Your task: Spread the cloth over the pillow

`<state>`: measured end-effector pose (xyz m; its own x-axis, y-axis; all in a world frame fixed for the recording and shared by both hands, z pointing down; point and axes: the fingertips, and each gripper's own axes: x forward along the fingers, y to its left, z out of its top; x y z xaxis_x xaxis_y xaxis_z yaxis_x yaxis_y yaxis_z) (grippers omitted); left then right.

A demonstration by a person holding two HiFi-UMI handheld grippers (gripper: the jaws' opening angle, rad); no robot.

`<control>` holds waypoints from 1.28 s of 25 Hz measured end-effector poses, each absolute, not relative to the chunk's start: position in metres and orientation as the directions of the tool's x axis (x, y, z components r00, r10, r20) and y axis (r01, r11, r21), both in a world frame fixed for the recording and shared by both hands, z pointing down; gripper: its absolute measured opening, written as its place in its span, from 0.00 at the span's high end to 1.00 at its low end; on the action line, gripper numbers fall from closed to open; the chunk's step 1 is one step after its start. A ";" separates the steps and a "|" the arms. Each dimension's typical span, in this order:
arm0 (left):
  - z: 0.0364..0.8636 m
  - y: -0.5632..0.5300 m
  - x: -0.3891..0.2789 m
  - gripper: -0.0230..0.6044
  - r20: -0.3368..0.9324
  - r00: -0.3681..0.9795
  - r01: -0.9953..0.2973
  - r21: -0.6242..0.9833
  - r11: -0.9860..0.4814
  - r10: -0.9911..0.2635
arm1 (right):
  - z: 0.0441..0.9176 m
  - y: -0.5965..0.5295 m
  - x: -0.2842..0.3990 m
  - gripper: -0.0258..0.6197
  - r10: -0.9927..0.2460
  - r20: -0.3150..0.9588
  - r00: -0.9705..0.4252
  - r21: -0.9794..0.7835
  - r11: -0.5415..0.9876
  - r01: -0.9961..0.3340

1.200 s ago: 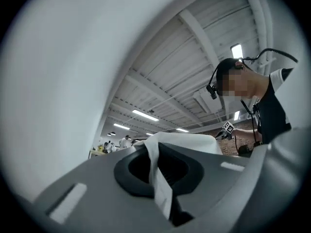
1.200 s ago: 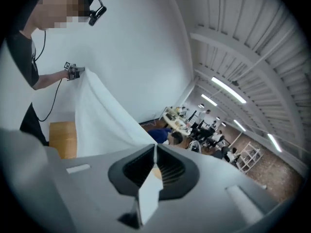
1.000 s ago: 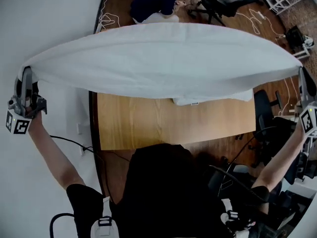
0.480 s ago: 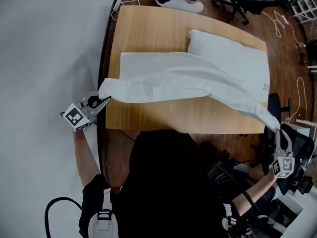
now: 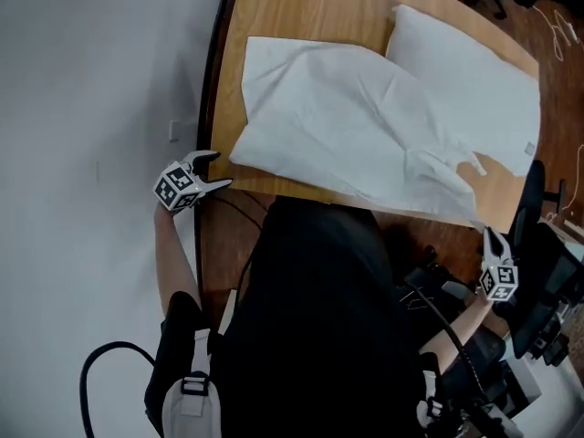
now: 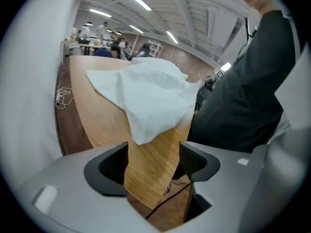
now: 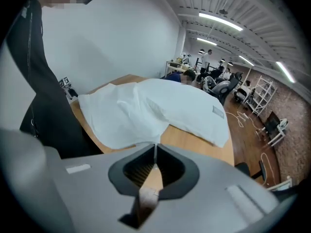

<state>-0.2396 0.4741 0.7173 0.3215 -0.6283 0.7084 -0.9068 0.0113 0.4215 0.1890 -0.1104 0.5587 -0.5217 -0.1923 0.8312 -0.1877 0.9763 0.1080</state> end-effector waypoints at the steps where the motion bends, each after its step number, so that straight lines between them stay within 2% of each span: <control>1: 0.708 0.470 -0.254 0.46 0.681 0.268 -0.900 0.429 0.075 -0.681 | 0.560 -0.110 0.188 0.93 -0.187 0.831 -0.524 0.103 0.977 -0.186; 3: 0.688 0.456 -0.290 0.46 0.616 0.130 -0.870 0.446 0.209 -0.777 | 0.564 -0.108 0.186 0.93 -0.174 0.833 -0.526 0.092 0.980 -0.178; 5: 0.681 0.434 -0.311 0.47 0.588 0.071 -0.840 0.471 0.270 -0.806 | 0.566 -0.107 0.182 0.93 -0.162 0.833 -0.529 0.086 0.982 -0.166; 8: 0.708 0.402 -0.294 0.48 0.697 0.186 -0.886 0.424 0.189 -0.692 | 0.565 -0.100 0.178 0.93 -0.153 0.832 -0.533 0.082 0.984 -0.155; 10: 0.727 0.390 -0.287 0.51 0.754 0.209 -0.909 0.385 0.161 -0.623 | 0.564 -0.095 0.179 0.93 -0.148 0.833 -0.533 0.077 0.985 -0.152; 14: 0.736 0.387 -0.291 0.79 0.800 0.169 -0.923 0.333 0.191 -0.576 | 0.564 -0.093 0.179 0.93 -0.142 0.827 -0.544 0.073 0.986 -0.147; 16: 0.725 0.386 -0.290 0.90 0.793 0.147 -0.938 0.302 0.171 -0.592 | 0.565 -0.092 0.181 0.93 -0.142 0.827 -0.544 0.069 0.986 -0.152; 21: 0.706 0.385 -0.284 0.93 0.776 0.096 -0.965 0.226 0.132 -0.623 | 0.569 -0.085 0.181 0.93 -0.137 0.824 -0.549 0.057 0.985 -0.160; 29: 0.706 0.388 -0.290 0.93 0.758 -0.065 -0.984 0.057 0.166 -0.649 | 0.571 -0.083 0.176 0.93 -0.137 0.821 -0.554 0.057 0.986 -0.159; 32: 0.708 0.389 -0.290 0.93 0.745 -0.092 -0.982 0.043 0.185 -0.661 | 0.572 -0.082 0.177 0.93 -0.130 0.823 -0.553 0.052 0.986 -0.155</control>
